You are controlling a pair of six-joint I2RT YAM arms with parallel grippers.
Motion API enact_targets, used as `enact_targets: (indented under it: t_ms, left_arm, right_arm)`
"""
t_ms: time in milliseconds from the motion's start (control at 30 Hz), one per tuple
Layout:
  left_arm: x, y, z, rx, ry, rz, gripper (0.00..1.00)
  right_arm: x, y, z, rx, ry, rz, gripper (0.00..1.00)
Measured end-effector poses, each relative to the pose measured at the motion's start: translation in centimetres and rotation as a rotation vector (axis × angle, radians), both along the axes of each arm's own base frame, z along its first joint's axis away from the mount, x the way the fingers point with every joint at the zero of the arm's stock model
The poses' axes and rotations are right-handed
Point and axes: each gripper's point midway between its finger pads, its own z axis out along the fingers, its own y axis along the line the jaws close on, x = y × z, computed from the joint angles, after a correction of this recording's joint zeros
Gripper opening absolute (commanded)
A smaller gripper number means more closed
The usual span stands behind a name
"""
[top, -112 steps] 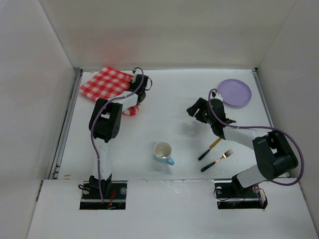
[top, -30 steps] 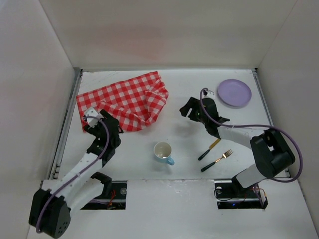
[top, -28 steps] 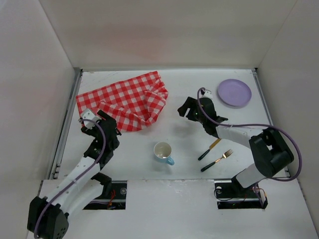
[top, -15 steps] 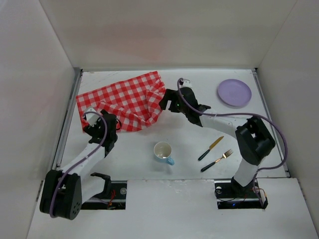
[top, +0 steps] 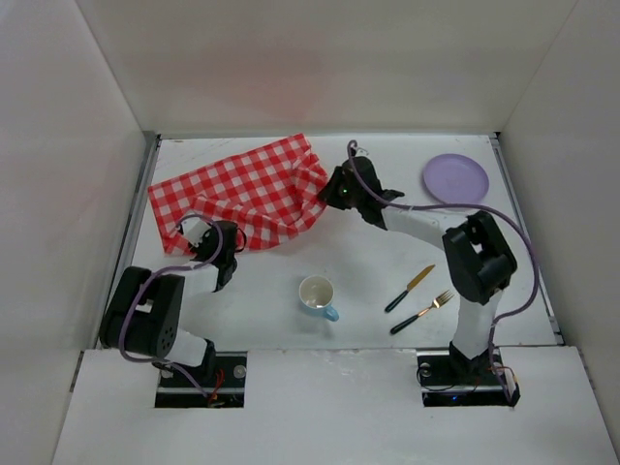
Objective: Set the dinner table for one person
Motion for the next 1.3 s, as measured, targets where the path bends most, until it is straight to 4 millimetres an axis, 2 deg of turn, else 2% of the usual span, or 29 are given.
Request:
enact_targets:
  t_ms: [67, 133, 200, 267, 333, 400, 500, 567, 633, 667, 767, 800, 833, 933, 1000, 1067, 1133, 1300]
  left_arm:
    - [1.1, -0.8, 0.0, -0.012, -0.021, -0.004, 0.22]
    - [3.0, -2.6, 0.1, -0.029, -0.039, -0.031, 0.2]
    - [5.4, -5.5, 0.3, -0.059, -0.062, -0.085, 0.2]
    - [7.8, -9.1, 0.6, -0.087, -0.086, -0.149, 0.2]
    - [9.3, -12.0, 1.0, -0.107, -0.106, -0.205, 0.23]
    - [9.6, -13.9, 1.5, -0.12, -0.123, -0.244, 0.33]
    - [8.9, -14.3, 2.0, -0.125, -0.134, -0.262, 0.5]
    - [7.4, -13.2, 2.6, -0.117, -0.139, -0.253, 0.54]
    - [6.0, -12.1, 3.7, -0.102, -0.153, -0.246, 0.56]
    - [5.7, -11.7, 5.4, -0.096, -0.188, -0.241, 0.56]
    - [6.4, -12.7, 8.0, -0.026, -0.208, -0.296, 0.63]
    - [7.1, -13.7, 8.9, -0.003, -0.211, -0.326, 0.64]
    - [8.0, -14.7, 9.9, 0.023, -0.214, -0.357, 0.65]
    - [12.0, -18.3, 12.6, 0.091, -0.225, -0.44, 0.69]
    - [15.1, -20.6, 13.3, 0.132, -0.216, -0.492, 0.71]
    - [17.6, -22.2, 12.9, 0.173, -0.186, -0.53, 0.72]
    - [19.7, -23.4, 11.5, 0.223, -0.136, -0.571, 0.71]
    - [23.0, -24.5, 7.2, 0.344, 0.002, -0.63, 0.7]
  right_arm:
    - [0.0, -2.8, 1.8, 0.008, -0.037, -0.061, 0.16]
    - [-0.9, -6.8, 3.9, 0.016, -0.085, -0.144, 0.17]
    - [-2.7, -10.9, 5.8, 0.035, -0.136, -0.231, 0.22]
    - [-5.0, -14.7, 6.7, 0.057, -0.179, -0.325, 0.28]
    - [-7.4, -17.5, 5.3, 0.066, -0.176, -0.4, 0.39]
    - [-9.3, -19.0, 2.2, 0.044, -0.12, -0.436, 0.57]
    - [-12.3, -20.3, -4.1, -0.055, 0.027, -0.441, 0.7]
    - [-13.8, -21.1, -6.2, -0.105, 0.088, -0.441, 0.73]
    - [-13.9, -21.7, -6.3, -0.121, 0.092, -0.453, 0.74]
    - [-13.6, -22.0, -5.9, -0.119, 0.078, -0.466, 0.74]
    - [-12.5, -22.3, -5.3, -0.119, 0.061, -0.479, 0.74]
    - [-12.0, -22.3, -5.2, -0.118, 0.058, -0.481, 0.72]
    - [-11.5, -22.2, -5.2, -0.116, 0.059, -0.481, 0.64]
    - [-10.4, -22.0, -6.0, -0.113, 0.089, -0.473, 0.46]
    - [-9.9, -21.9, -6.7, -0.112, 0.116, -0.469, 0.43]
    - [-9.6, -21.8, -7.2, -0.111, 0.132, -0.464, 0.43]
    - [-9.7, -21.6, -7.4, -0.108, 0.138, -0.455, 0.46]
    - [-9.2, -21.2, -6.7, -0.085, 0.111, -0.442, 0.47]
